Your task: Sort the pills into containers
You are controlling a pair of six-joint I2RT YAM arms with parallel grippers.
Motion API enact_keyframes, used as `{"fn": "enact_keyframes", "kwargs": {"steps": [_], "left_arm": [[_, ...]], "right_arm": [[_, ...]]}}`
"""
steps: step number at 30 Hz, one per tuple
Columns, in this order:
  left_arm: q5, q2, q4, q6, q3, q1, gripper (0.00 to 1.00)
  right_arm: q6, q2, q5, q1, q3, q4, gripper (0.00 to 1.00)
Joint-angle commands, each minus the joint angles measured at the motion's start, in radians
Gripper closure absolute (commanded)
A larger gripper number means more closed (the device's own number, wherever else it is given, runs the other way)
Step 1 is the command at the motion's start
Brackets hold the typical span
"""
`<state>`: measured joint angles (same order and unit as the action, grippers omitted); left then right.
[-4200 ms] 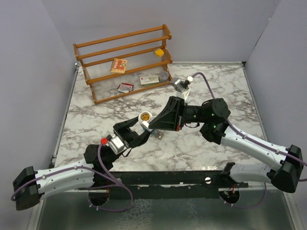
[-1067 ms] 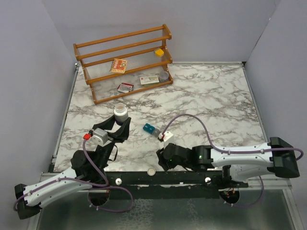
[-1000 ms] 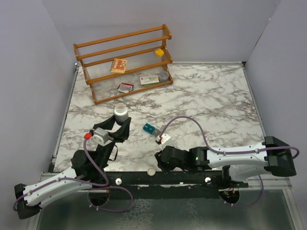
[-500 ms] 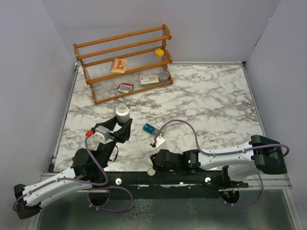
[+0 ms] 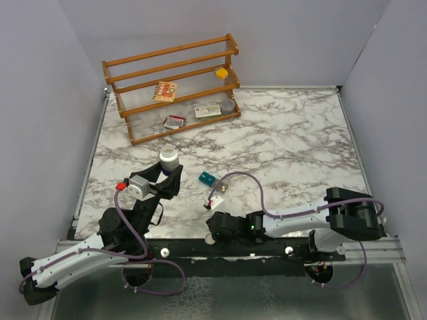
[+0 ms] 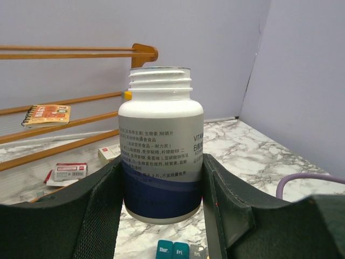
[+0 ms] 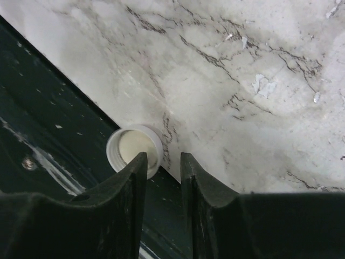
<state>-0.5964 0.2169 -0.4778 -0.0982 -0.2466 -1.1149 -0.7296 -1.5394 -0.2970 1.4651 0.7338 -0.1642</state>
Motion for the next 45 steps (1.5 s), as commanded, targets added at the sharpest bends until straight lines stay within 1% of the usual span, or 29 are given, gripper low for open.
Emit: {"fn": "enact_keyframes", "kwargs": {"steps": [1,3,4,5,6,7,12,13,16,19,22,24,25,32,37,42,45], "left_arm": [[0.006,-0.024,-0.002,0.012,-0.006,-0.003,1.00],[0.004,-0.021,-0.002,0.011,-0.007,-0.003,1.00],[0.004,-0.018,-0.002,0.009,-0.009,-0.003,1.00],[0.004,-0.015,-0.002,0.007,-0.010,-0.003,1.00],[0.004,-0.014,-0.002,0.006,-0.013,-0.003,1.00],[0.004,-0.012,-0.002,0.005,-0.014,-0.003,1.00],[0.004,-0.012,-0.002,-0.001,-0.017,-0.003,1.00],[0.002,-0.012,-0.002,-0.001,-0.017,-0.003,1.00],[-0.004,-0.008,-0.002,-0.007,-0.018,-0.003,1.00],[-0.008,0.006,-0.003,-0.009,-0.020,-0.003,1.00],[-0.007,0.022,-0.004,-0.010,-0.025,-0.003,1.00],[-0.006,0.027,-0.004,-0.006,-0.026,-0.003,1.00],[-0.005,0.026,-0.005,-0.004,-0.025,-0.003,1.00],[-0.013,0.011,-0.002,-0.014,-0.026,-0.003,1.00],[-0.003,0.033,-0.004,-0.012,-0.034,-0.003,1.00],[0.001,0.069,-0.005,-0.010,-0.047,-0.003,1.00],[0.003,0.078,-0.008,-0.011,-0.051,-0.003,1.00]], "right_arm": [[-0.012,-0.055,0.016,0.008,0.035,0.007,0.70],[-0.015,-0.068,0.016,0.007,0.041,0.003,0.71],[-0.017,-0.072,0.014,0.008,0.043,0.000,0.74],[-0.020,-0.075,0.008,0.007,0.046,-0.006,0.82],[-0.024,-0.075,-0.002,0.007,0.048,-0.015,0.91],[-0.031,-0.074,-0.015,0.007,0.055,-0.031,0.98],[-0.058,-0.044,-0.126,0.011,0.111,-0.189,0.99],[-0.067,-0.035,-0.166,0.017,0.134,-0.243,0.99],[-0.102,-0.003,-0.349,0.041,0.231,-0.446,0.99],[-0.174,0.001,-0.557,0.047,0.343,-0.687,0.99],[-0.326,-0.036,-0.733,0.046,0.449,-0.972,0.99],[-0.527,-0.085,-0.816,0.046,0.514,-1.213,0.99],[-0.525,-0.102,-0.851,0.046,0.529,-1.243,0.99],[-0.528,-0.125,-0.940,0.042,0.487,-1.249,0.99],[-0.463,-0.148,-1.033,0.038,0.449,-1.249,0.99],[-0.409,-0.164,-1.074,0.038,0.417,-1.249,0.99],[-0.346,-0.220,-1.092,0.035,0.408,-1.246,0.99]]}}
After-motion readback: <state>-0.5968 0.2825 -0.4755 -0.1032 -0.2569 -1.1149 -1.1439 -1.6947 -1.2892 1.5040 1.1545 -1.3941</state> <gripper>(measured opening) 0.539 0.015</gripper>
